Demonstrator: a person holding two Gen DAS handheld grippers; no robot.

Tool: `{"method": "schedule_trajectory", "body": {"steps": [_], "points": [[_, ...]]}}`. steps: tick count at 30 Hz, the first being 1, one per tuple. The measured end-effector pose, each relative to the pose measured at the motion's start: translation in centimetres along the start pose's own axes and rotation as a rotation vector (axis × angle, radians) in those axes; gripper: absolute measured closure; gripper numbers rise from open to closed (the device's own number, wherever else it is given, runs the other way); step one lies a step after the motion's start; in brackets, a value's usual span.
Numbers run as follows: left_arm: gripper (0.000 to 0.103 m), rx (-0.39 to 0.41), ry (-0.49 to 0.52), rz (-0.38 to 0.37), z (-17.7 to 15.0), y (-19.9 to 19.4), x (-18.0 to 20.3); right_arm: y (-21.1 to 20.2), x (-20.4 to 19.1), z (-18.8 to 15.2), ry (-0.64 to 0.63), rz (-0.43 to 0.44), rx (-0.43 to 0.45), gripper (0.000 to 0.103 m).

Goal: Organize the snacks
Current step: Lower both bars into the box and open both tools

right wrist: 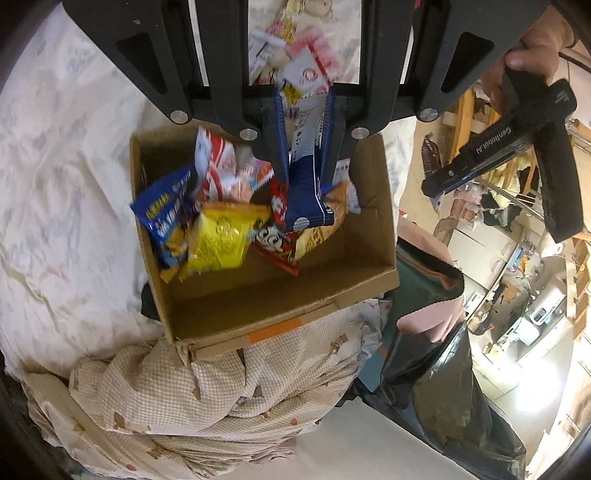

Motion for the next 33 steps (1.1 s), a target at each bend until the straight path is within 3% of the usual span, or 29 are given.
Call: {"method": "schedule_trajectory", "body": {"steps": [6, 14, 21, 26, 29, 33], "points": [[0.088, 0.027, -0.002, -0.015, 0.6, 2.0, 0.9, 2.1, 0.9, 1.5, -0.009, -0.023, -0.008, 0.086], [0.088, 0.0, -0.038, -0.007, 0.8, 4.3, 0.6, 4.8, 2.0, 2.1, 0.022, -0.007, -0.018, 0.086], [0.087, -0.001, -0.051, -0.005, 0.5, 4.7, 0.6, 5.2, 1.5, 1.9, 0.03, 0.008, -0.022, 0.086], [0.087, 0.052, -0.035, -0.001, 0.9, 3.7, 1.1, 4.9, 2.1, 2.0, 0.054, 0.012, -0.01, 0.085], [0.083, 0.068, -0.012, 0.008, 0.8, 3.6, 1.4, 5.0, 2.7, 1.7, 0.081, 0.016, -0.027, 0.085], [0.067, 0.057, -0.019, 0.016, 0.6, 3.9, 1.4, 5.0, 2.7, 1.6, 0.084, 0.019, -0.027, 0.084]]}}
Point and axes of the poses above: each gripper's, at about its wrist camera, not at the fingertips, and y roughly the way its jaws point, x to its right, z to its top, the point moved 8 cm from there along y, roughly the way its jaws point, and after that the axes turned 12 degrees about z, right-handed, at the moved point
